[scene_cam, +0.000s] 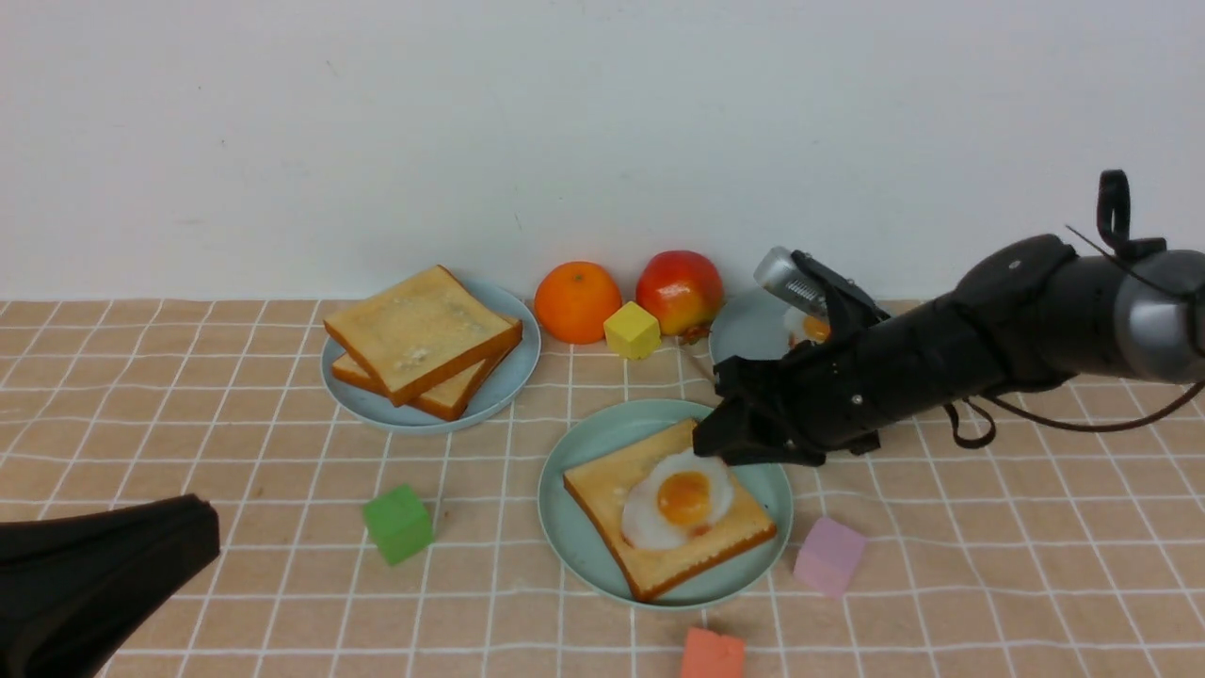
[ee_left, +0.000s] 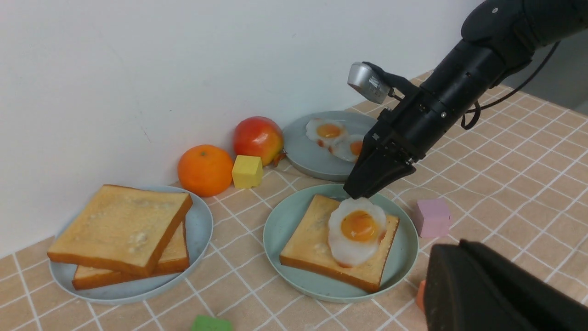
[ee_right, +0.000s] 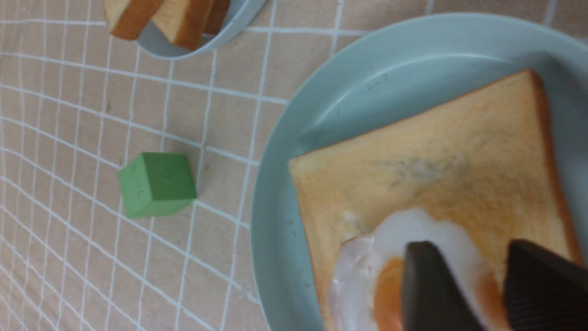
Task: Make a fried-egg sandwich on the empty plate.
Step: Use the right arm to place the fried egg on the slice of bread in the middle, then use the left arm to grab a slice of bread
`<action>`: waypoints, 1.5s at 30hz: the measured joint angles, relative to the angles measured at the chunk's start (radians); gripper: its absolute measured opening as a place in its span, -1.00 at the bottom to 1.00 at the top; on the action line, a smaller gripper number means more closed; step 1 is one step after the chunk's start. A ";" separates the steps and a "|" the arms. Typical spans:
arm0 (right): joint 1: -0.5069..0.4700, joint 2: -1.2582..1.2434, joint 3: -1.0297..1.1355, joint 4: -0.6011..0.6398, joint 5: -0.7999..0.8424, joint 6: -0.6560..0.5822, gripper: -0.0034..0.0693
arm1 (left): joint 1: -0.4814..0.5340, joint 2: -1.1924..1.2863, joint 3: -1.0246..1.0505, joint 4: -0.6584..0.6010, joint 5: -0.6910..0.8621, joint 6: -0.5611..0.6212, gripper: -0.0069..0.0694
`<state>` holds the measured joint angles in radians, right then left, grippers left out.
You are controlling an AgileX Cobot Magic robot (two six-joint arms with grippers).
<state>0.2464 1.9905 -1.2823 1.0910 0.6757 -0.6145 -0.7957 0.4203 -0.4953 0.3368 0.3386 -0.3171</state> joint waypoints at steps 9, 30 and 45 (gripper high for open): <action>-0.080 -0.192 -0.001 -0.295 0.186 0.138 0.15 | 0.000 0.060 0.000 -0.053 0.061 -0.095 -0.80; 0.015 -0.997 0.115 -0.739 0.481 0.415 -0.91 | 0.396 1.231 -0.793 -0.288 0.281 0.417 -0.85; 0.015 -1.278 0.260 -0.742 0.479 0.388 -0.90 | 0.526 1.681 -1.228 -0.291 0.501 0.571 -0.06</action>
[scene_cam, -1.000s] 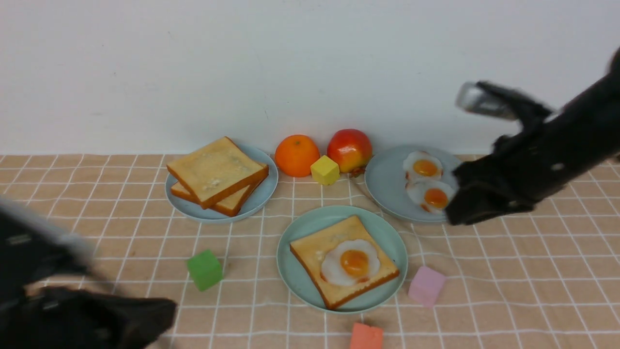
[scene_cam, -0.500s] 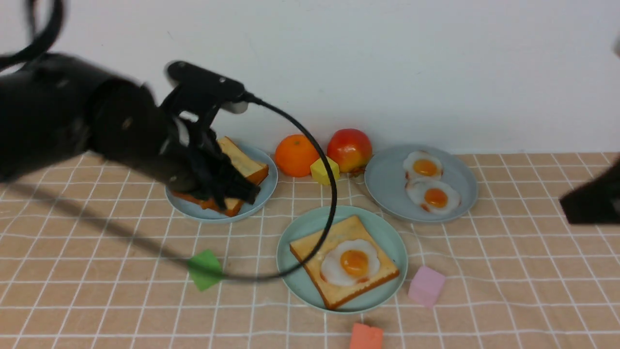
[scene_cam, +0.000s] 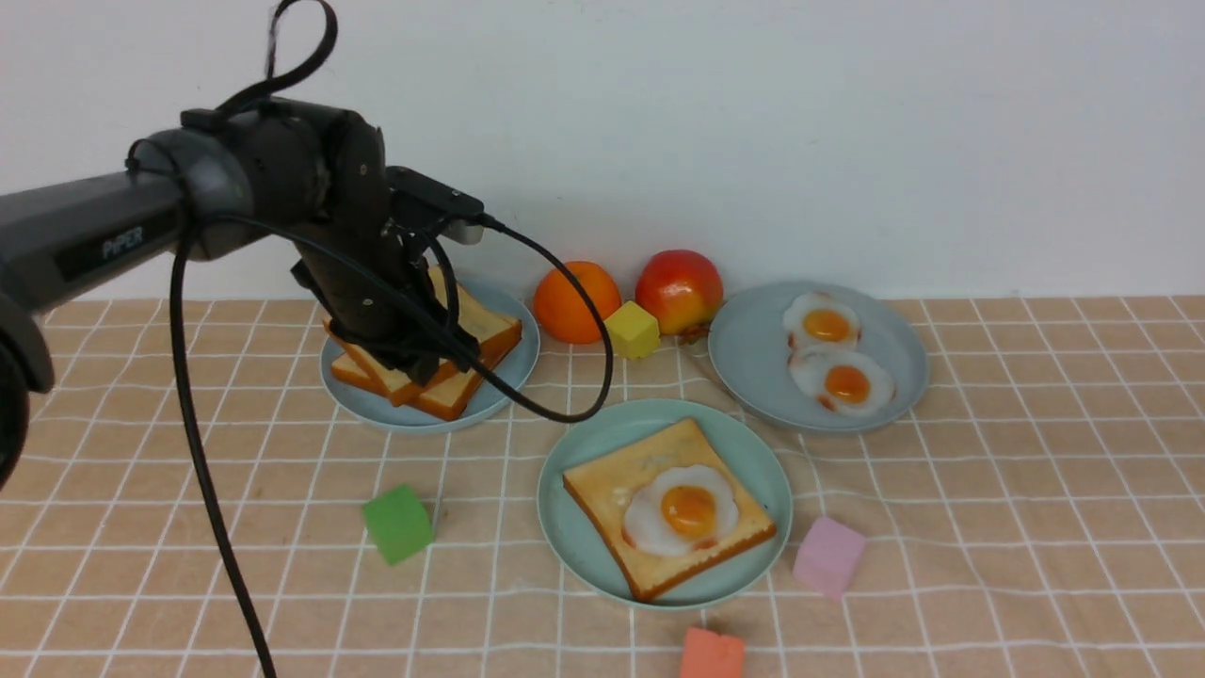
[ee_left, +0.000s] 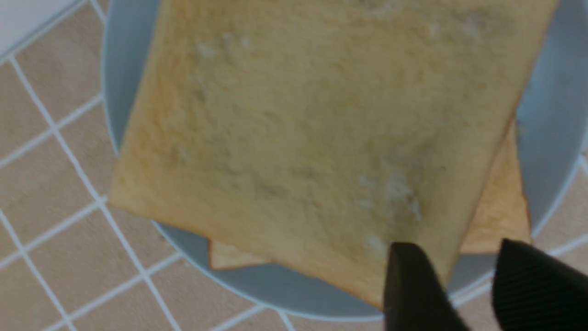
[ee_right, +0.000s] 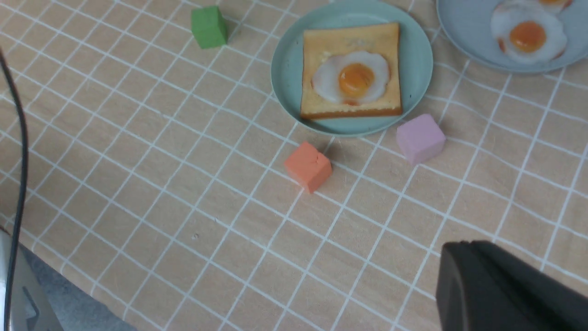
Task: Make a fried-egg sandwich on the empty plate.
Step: Use the left arm to grab a slice of bread
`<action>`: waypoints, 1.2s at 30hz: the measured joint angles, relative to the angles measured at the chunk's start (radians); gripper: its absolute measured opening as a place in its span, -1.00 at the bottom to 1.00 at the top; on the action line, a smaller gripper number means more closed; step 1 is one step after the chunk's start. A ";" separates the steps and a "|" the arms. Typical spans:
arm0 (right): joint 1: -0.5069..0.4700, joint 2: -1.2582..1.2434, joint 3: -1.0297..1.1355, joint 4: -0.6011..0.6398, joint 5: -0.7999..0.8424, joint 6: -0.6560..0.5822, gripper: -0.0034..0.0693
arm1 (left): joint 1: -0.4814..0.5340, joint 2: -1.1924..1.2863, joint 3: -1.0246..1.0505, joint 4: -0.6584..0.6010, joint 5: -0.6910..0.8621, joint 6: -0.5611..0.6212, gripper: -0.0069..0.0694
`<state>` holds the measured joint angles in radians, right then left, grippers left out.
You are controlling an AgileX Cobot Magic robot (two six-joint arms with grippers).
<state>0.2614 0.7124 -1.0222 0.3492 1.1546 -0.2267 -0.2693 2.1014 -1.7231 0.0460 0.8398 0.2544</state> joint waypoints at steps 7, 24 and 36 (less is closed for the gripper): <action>0.000 -0.004 0.001 0.002 -0.005 0.000 -0.89 | 0.000 0.007 -0.002 0.036 -0.090 0.037 0.16; 0.000 -0.004 0.048 0.003 -0.062 0.000 -0.87 | -0.001 0.066 -0.013 0.029 -0.173 0.160 0.20; 0.000 -0.004 0.048 0.003 -0.068 0.000 -0.86 | -0.001 0.011 -0.011 -0.013 -0.159 0.174 0.25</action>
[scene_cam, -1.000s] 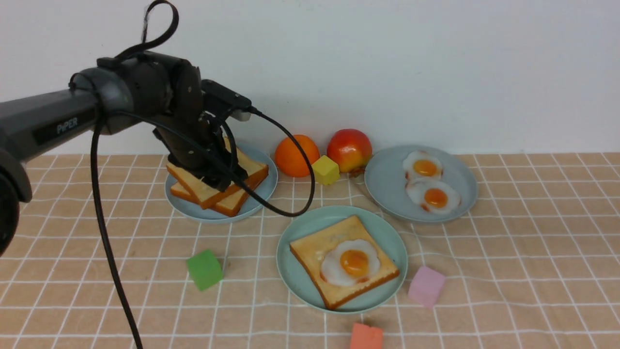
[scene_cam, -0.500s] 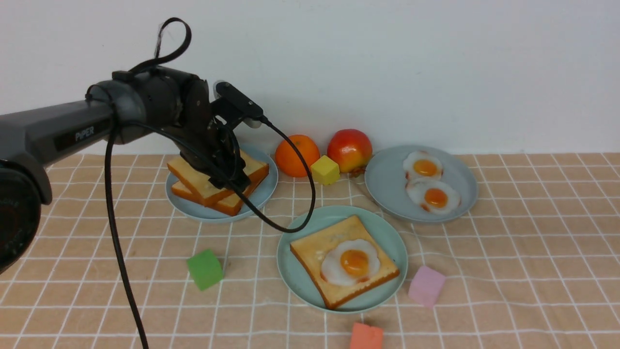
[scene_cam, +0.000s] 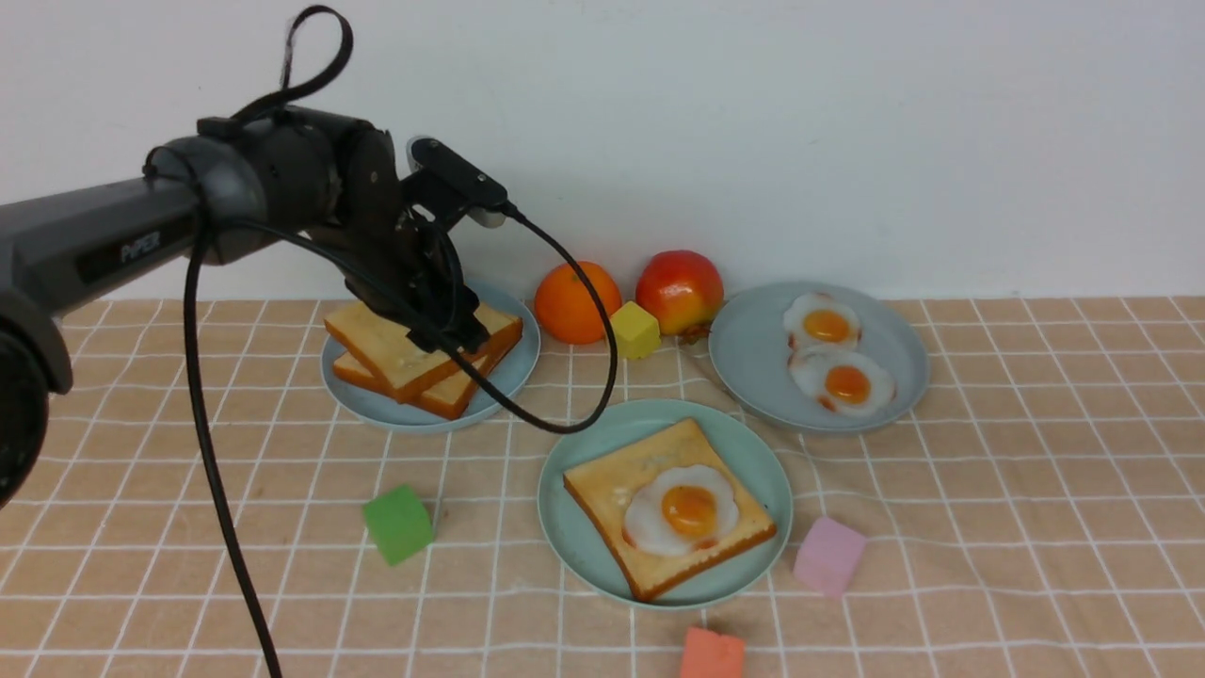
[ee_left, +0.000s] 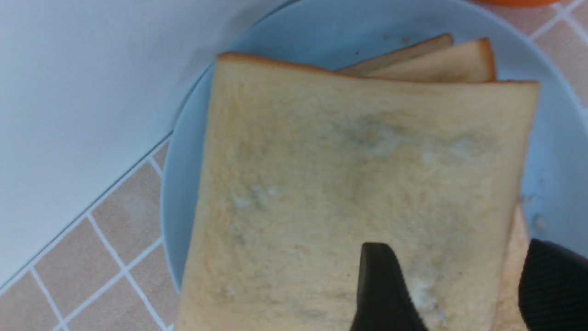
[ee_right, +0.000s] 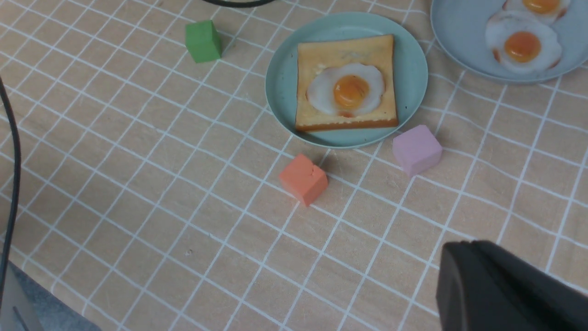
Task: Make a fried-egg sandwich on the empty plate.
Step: Use the left arm to grab a slice of bread
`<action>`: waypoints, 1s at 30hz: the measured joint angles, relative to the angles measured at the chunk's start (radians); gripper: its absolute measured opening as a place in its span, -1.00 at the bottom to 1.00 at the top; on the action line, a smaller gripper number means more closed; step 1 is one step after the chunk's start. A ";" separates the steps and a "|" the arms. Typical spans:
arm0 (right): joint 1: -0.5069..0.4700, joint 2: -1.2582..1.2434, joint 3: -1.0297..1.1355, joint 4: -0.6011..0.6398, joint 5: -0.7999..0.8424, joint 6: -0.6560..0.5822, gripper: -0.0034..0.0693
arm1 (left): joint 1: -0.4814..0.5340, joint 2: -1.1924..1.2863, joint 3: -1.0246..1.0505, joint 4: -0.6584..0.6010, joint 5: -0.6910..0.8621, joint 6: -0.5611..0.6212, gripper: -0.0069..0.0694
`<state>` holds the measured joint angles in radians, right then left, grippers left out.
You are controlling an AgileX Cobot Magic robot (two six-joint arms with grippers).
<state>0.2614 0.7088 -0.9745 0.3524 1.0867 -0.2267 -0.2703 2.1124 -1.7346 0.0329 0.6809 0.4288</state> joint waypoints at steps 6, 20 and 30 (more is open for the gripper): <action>0.000 0.000 0.000 0.002 0.000 0.000 -0.85 | 0.000 0.017 0.000 -0.027 0.007 0.111 0.25; 0.000 0.000 0.000 0.018 0.000 0.000 -0.84 | 0.000 0.076 -0.001 -0.043 -0.049 0.236 0.23; 0.000 0.000 0.000 0.030 0.000 0.000 -0.82 | 0.000 0.071 -0.002 -0.040 -0.037 0.216 -0.63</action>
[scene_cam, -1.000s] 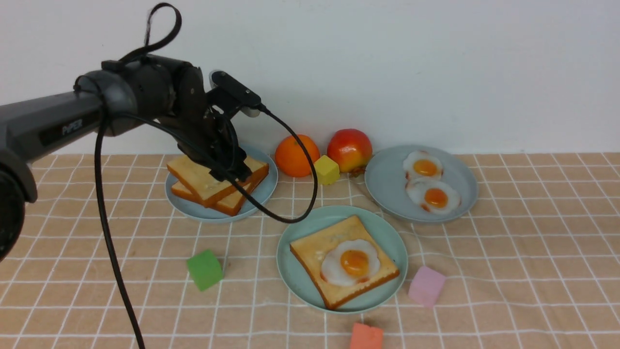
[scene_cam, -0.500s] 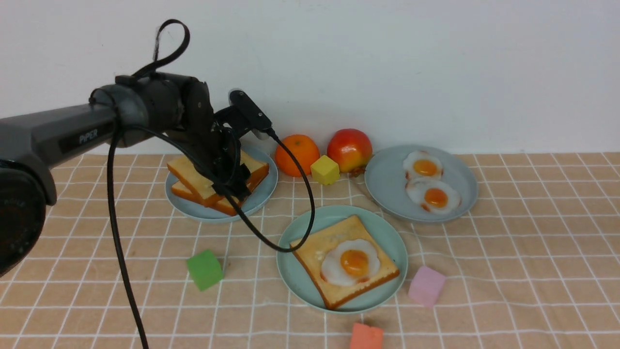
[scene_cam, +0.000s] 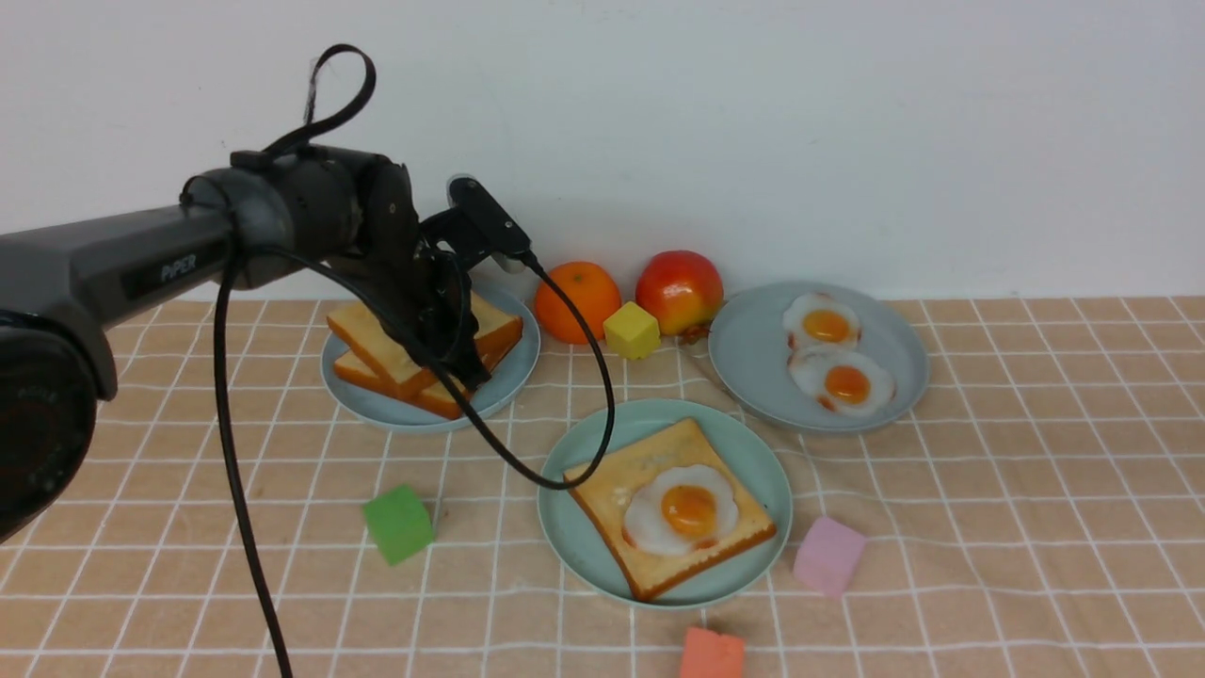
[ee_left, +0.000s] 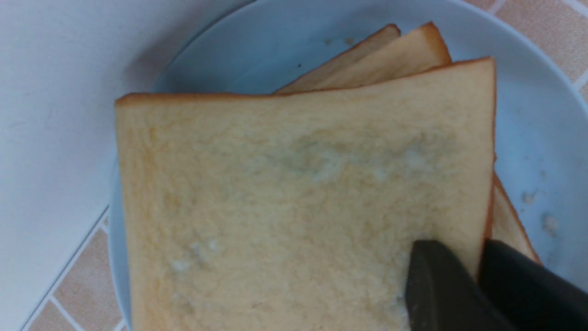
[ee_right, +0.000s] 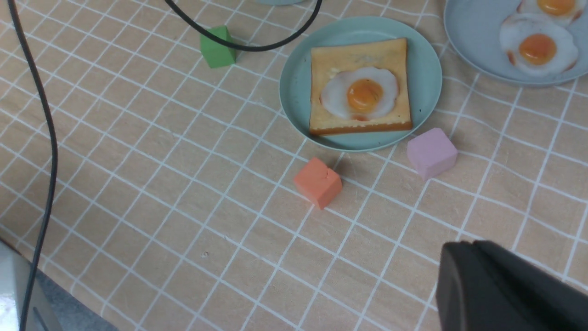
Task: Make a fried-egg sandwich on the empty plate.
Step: Use the left arm to grab a slice of bread, then use the left arm to place a slice of bread on the fried egg in the middle
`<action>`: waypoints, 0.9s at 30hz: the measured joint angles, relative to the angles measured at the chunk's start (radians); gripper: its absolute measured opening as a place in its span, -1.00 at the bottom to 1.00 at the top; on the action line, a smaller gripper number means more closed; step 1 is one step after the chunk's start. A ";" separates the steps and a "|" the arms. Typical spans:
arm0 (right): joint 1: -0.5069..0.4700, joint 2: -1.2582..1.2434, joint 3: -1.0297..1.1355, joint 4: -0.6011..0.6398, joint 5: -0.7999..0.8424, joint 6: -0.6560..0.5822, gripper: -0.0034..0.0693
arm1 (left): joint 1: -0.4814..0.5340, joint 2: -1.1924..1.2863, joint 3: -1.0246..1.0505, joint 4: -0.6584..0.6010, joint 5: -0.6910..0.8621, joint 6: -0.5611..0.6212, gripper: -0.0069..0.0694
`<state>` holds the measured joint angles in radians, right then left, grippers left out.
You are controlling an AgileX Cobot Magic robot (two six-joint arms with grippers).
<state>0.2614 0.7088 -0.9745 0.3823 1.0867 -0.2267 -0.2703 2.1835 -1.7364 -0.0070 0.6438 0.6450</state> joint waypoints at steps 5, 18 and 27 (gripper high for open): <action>0.000 0.000 0.000 0.003 0.004 0.000 -0.82 | -0.002 -0.055 0.003 0.000 0.027 -0.019 -0.65; 0.000 -0.051 0.000 -0.045 0.088 0.000 -0.82 | -0.325 -0.391 0.181 0.035 0.155 -0.309 -0.65; 0.000 -0.183 0.000 -0.115 0.106 0.041 -0.82 | -0.521 -0.340 0.336 0.179 0.010 -0.393 -0.65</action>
<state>0.2614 0.5262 -0.9745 0.2670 1.1923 -0.1859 -0.7913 1.8435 -1.4000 0.1721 0.6543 0.2523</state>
